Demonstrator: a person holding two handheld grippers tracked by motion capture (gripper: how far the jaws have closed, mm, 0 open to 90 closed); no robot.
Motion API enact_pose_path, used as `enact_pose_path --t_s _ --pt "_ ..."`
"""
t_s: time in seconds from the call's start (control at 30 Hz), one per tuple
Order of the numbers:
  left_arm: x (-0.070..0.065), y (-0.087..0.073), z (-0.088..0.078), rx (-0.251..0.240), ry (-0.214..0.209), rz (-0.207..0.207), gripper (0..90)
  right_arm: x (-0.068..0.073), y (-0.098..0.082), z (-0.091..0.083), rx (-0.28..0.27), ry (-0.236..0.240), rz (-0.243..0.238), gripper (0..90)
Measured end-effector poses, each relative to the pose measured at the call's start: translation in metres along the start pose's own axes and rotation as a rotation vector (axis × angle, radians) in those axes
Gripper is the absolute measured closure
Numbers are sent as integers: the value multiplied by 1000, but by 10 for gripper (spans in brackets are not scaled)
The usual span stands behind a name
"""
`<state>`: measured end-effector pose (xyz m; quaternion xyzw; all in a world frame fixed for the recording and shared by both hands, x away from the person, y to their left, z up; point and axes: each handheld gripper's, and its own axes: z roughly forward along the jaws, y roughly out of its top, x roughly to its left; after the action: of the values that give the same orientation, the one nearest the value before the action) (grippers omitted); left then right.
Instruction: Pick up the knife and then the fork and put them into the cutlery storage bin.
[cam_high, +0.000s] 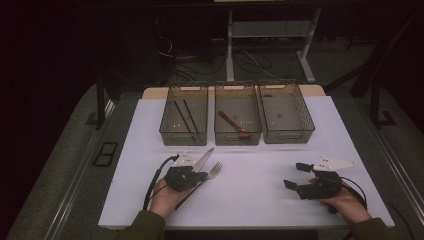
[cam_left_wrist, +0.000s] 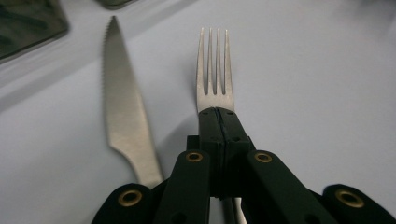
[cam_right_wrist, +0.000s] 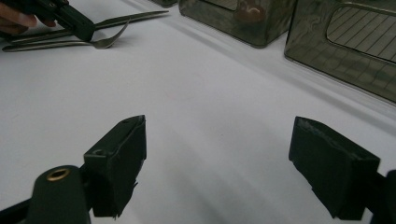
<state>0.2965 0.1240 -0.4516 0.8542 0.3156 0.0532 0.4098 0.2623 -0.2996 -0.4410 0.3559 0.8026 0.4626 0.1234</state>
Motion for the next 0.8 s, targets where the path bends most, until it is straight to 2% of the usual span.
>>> enact_pose_path --t_s 0.03,0.1,0.2,0.27,0.33,0.47,0.6,0.7,0.8 --pt "-3 1 1 -1 -3 -4 889 0 0 0 0 1 -1 182" --pt "-6 2 3 -2 -35 13 889 0 0 0 0 0 -1 182" --pt "-11 4 5 26 -34 49 889 0 0 0 0 -1 -1 182" --pt "-12 5 3 20 -22 51 888 0 0 0 0 -2 -1 182" --pt "-11 6 -1 -6 -8 28 883 0 0 -1 -1 -1 0 182" --pt "-10 4 -10 -25 33 -10 794 0 0 0 -1 -1 0 182" --pt "-14 -3 -14 5 52 -24 743 0 0 0 0 -1 -2 182" --pt "-16 -7 -17 21 72 -27 744 0 0 0 1 -1 -3 182" --pt "-15 -9 -16 21 65 -38 760 0 0 0 2 -1 -6 182"
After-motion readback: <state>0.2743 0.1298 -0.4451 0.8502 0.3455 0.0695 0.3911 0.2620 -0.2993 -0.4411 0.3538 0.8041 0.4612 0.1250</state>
